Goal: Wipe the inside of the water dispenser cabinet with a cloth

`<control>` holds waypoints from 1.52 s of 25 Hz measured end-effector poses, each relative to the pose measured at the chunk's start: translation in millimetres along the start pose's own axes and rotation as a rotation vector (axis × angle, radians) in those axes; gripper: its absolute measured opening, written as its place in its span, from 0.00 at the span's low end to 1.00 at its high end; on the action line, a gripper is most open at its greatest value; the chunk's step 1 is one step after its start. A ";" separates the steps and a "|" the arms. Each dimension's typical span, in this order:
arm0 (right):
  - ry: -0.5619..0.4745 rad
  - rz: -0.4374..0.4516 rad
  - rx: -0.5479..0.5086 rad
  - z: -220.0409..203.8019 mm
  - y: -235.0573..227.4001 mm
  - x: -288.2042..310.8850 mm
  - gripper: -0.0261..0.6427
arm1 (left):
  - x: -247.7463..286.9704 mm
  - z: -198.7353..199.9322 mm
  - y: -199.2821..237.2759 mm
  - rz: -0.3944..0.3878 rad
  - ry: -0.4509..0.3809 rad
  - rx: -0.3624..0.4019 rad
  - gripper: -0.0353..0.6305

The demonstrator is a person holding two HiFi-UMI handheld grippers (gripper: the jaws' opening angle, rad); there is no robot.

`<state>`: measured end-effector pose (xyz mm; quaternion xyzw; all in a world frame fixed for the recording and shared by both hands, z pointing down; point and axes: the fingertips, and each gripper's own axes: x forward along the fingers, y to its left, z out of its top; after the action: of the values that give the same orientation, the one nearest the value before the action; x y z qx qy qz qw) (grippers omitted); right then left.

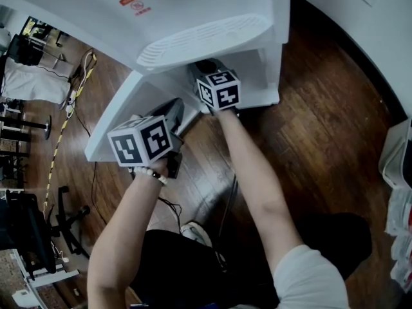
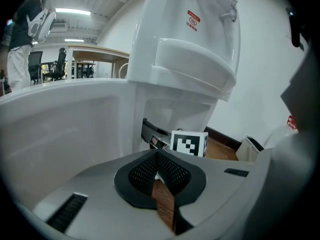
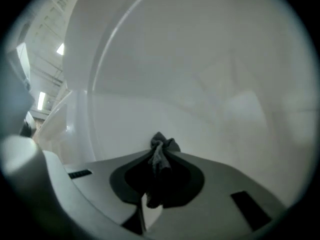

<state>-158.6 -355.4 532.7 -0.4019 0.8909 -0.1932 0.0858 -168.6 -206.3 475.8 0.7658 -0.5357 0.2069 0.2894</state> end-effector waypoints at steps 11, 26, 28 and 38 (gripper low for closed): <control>0.283 -0.151 0.119 -98.8 -39.8 2.9 0.09 | 4.8 -2.6 -2.7 -0.017 0.019 0.001 0.04; 0.262 -0.118 0.046 -71.5 -58.8 34.5 0.09 | -5.0 -3.5 -9.1 -0.040 0.020 -0.019 0.04; 0.147 -0.078 0.025 -46.3 -51.2 36.4 0.09 | -6.2 -2.4 -7.6 -0.038 0.017 -0.021 0.04; -0.205 -0.106 0.010 55.8 -35.0 27.6 0.09 | -11.0 0.7 -8.5 -0.031 0.009 -0.017 0.04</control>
<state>-135.8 -412.5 496.4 -0.4657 0.8540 -0.1598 0.1682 -164.3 -196.8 466.6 0.7706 -0.5242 0.2010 0.3016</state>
